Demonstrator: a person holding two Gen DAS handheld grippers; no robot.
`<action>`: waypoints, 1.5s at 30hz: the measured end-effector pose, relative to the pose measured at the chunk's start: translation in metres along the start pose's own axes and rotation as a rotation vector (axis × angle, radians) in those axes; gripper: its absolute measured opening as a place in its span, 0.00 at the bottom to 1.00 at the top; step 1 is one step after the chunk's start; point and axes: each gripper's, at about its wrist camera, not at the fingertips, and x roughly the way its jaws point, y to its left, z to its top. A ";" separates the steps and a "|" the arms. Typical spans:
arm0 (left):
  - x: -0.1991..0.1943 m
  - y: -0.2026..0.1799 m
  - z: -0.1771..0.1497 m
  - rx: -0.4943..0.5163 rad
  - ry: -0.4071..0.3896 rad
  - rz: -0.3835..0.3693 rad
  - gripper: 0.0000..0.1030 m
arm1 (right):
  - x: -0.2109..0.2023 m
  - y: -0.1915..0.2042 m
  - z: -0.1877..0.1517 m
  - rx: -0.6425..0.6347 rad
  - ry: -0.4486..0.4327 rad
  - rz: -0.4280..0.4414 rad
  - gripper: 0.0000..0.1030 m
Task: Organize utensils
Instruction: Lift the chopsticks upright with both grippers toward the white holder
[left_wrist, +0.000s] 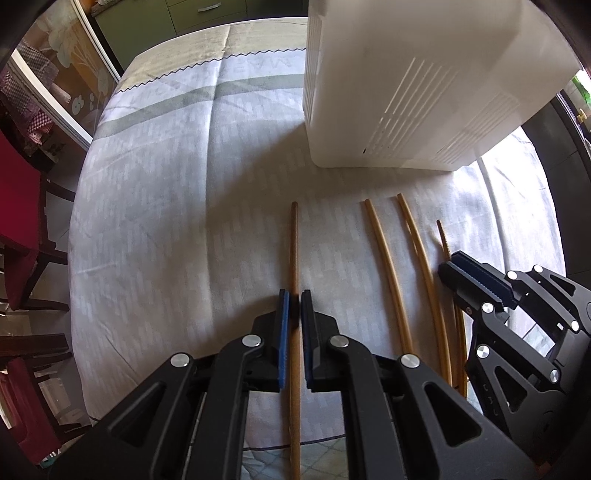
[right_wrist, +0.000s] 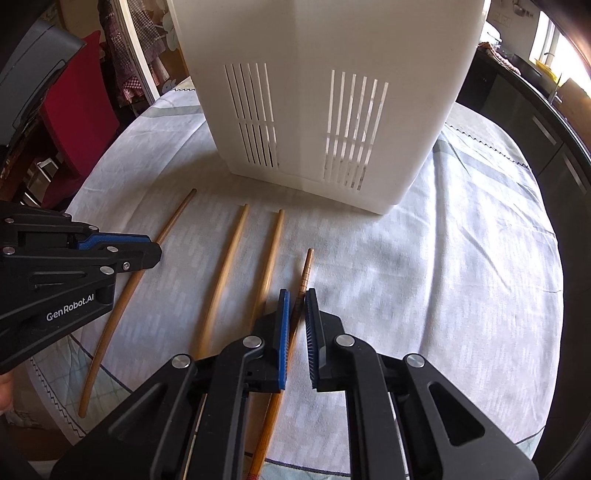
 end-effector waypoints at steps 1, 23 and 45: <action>0.000 0.000 0.000 0.002 -0.001 0.001 0.05 | 0.000 0.000 0.000 0.002 -0.001 0.001 0.09; -0.054 0.024 -0.009 -0.006 -0.149 -0.038 0.05 | -0.081 -0.029 0.005 0.086 -0.226 0.087 0.06; -0.143 0.008 -0.045 0.023 -0.343 -0.051 0.05 | -0.195 -0.039 -0.022 0.123 -0.479 0.117 0.06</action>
